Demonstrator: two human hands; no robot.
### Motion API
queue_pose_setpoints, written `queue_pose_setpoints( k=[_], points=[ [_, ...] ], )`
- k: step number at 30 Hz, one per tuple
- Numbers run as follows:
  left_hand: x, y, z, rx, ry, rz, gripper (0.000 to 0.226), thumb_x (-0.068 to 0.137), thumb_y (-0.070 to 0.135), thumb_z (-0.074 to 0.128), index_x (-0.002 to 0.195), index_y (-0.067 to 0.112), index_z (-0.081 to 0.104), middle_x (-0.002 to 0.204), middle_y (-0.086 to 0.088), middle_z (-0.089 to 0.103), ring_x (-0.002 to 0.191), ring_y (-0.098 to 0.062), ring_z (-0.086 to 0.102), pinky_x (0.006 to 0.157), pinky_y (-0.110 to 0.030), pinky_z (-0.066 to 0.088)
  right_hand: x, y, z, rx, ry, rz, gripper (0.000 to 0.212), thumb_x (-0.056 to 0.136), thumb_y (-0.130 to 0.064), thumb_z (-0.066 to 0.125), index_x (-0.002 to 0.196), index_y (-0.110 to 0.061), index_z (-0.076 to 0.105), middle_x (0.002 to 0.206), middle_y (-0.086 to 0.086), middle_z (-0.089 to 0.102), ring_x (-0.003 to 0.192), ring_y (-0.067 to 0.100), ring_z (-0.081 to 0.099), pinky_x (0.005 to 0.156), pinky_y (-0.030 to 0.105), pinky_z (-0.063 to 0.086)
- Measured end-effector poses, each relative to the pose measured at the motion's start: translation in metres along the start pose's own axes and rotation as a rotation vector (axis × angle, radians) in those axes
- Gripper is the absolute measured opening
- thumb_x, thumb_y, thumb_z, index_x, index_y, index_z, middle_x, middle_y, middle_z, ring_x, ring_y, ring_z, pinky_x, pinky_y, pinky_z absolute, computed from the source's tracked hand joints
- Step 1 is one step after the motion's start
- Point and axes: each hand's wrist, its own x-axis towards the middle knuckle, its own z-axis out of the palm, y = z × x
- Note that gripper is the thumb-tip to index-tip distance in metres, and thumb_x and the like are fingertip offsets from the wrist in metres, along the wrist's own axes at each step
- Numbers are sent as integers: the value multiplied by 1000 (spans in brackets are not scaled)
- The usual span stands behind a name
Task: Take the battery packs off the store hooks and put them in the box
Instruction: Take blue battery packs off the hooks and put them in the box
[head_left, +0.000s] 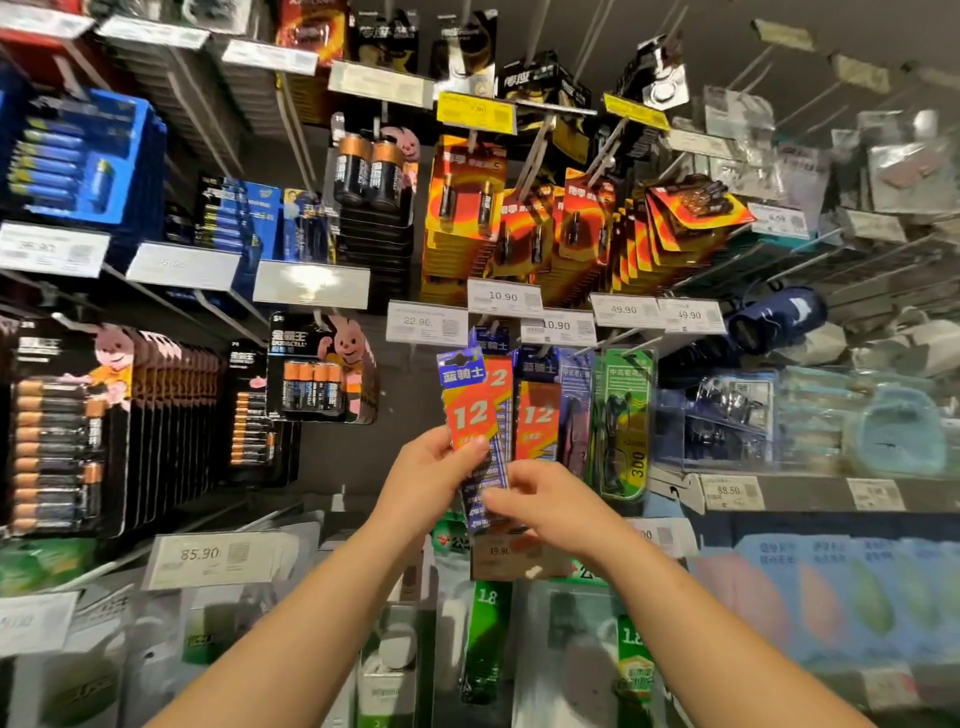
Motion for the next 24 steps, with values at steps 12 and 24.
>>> queue_pose_setpoints(
  k=[12, 24],
  points=[
    [15, 19, -8, 10, -118, -57, 31, 96, 21, 59, 127, 21, 55, 114, 14, 65, 94, 9, 63, 70, -9, 48, 25, 7, -7, 213, 220, -18, 12, 98, -24, 54, 106, -21, 62, 98, 0, 69, 82, 10, 66, 60, 25, 57],
    [27, 13, -19, 7, -41, -79, 47, 98, 21, 56, 143, 20, 44, 130, 5, 52, 104, -1, 54, 94, -29, 39, 49, -4, -3, 333, 286, 22, 19, 98, -29, 55, 98, -12, 64, 87, 6, 67, 54, 12, 61, 55, 27, 56]
  ],
)
